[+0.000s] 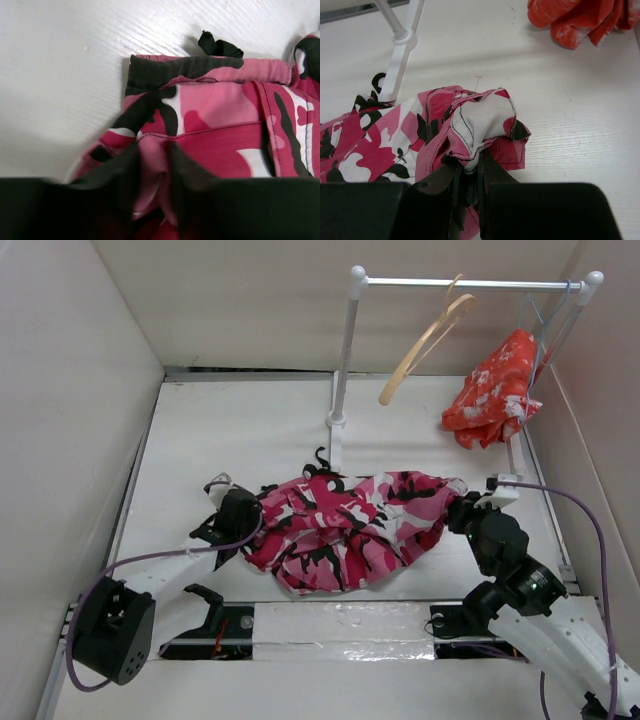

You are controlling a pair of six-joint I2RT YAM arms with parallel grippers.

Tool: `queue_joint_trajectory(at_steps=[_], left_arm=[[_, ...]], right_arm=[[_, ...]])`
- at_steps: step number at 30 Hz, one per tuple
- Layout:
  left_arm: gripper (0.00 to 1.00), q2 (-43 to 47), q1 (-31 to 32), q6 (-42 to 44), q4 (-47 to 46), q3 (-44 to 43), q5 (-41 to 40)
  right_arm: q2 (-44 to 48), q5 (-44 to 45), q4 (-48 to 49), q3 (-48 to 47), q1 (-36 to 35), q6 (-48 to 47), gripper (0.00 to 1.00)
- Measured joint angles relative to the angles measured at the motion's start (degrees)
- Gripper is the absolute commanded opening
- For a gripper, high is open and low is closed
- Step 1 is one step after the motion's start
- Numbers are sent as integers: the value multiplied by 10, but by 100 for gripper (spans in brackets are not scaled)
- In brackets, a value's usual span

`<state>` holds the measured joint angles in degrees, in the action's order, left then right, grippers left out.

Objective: Place the trousers on the hanger
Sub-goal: Flatten out the trousers at the center of the board.

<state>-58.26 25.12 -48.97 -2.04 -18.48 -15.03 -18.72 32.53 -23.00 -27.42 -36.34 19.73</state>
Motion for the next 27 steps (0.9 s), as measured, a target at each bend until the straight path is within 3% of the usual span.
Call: queue_joint_trajectory(at_steps=[1,9,17,27], left_arm=[[0,-15,-1,2,-10,-4,0],[0,-82,-33,20,7,-128,-15],[0,-52,-37,59,58,-411,-52],[0,15,-37,201,154,-589,-162]], right_arm=[[2,-3,1,0,0,-1,0],[19,-28,2,1,0,-16,0],[16,-77,-7,-21,0,-25,0],[68,-106,-13,-55,0,-30,0]])
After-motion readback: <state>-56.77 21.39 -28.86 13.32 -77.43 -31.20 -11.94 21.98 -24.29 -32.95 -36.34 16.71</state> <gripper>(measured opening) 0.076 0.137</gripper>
